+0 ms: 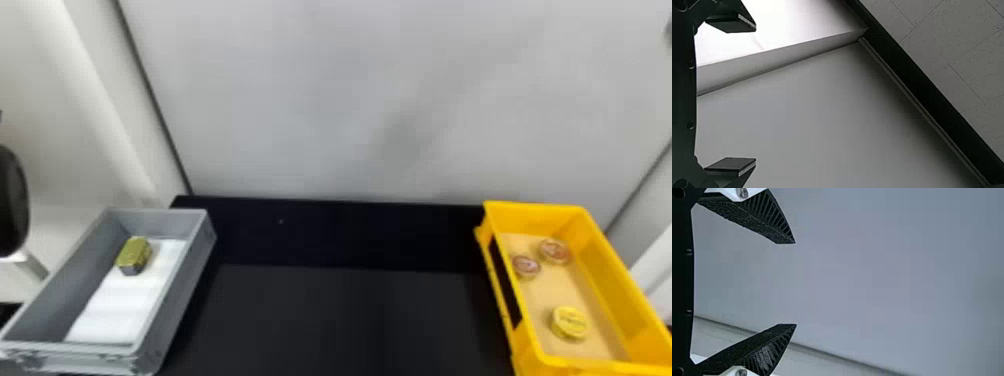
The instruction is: Pick up the round yellow can and place it in the yellow rectangular box
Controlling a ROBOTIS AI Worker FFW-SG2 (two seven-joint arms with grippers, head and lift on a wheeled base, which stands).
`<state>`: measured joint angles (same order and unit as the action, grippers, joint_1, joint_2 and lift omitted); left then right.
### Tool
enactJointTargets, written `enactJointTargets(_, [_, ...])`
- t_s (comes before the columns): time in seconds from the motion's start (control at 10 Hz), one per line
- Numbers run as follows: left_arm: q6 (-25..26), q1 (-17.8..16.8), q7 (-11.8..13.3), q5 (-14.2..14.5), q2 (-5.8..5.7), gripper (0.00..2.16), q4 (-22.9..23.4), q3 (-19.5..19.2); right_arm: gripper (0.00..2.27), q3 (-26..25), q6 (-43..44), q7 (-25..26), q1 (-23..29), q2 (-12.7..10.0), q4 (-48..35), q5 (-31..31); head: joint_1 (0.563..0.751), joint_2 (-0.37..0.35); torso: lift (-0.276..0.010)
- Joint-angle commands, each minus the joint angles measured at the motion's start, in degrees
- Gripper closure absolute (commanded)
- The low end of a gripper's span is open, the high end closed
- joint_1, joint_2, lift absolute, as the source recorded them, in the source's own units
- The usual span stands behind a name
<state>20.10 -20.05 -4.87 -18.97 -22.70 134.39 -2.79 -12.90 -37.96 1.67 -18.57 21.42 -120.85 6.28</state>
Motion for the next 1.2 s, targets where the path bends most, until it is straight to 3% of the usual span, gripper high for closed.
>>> enactJointTargets(0.0, [-0.49,-0.08,-0.41,0.51,-0.69,0.09,-0.09,-1.69,0.02,4.99,14.3,8.08,-3.76,1.08,-8.27,6.56,0.663,0.054,-0.01])
enactJointTargets(0.2, [-1.99,0.09,-1.38,1.21,-0.95,0.09,-0.18,-3.89,0.02,9.21,19.05,9.05,-8.33,4.42,-9.5,7.52,0.663,0.054,-0.01])
enactJointTargets(0.3, [-3.13,0.18,-1.9,1.39,-1.65,0.09,-0.18,-5.3,0.02,12.11,20.72,9.31,-11.14,5.65,-10.29,8.58,0.663,0.054,-0.01])
enactJointTargets(0.5, [-3.66,-1.4,-3.31,2.71,-4.91,0.09,-0.09,-7.32,0.02,14.57,22.74,9.23,-17.03,9.43,-10.38,9.99,0.663,0.054,-0.01])
enactJointTargets(0.6, [-3.66,-1.05,-3.75,2.79,-5.61,0.09,0.0,-7.67,0.02,15.36,22.74,9.58,-18.08,10.49,-10.73,9.99,0.663,0.054,-0.01])
enactJointTargets(0.8, [-2.78,-0.43,-4.01,3.14,-7.02,0.09,0.09,-7.41,0.02,15.98,22.48,9.58,-17.55,10.49,-11.43,9.99,0.663,0.054,-0.01])
enactJointTargets(1.1, [-2.6,0.01,-4.19,3.14,-7.11,0.09,0.09,-7.32,0.02,16.51,22.13,9.58,-17.82,10.49,-11.17,9.99,0.663,0.054,-0.01])
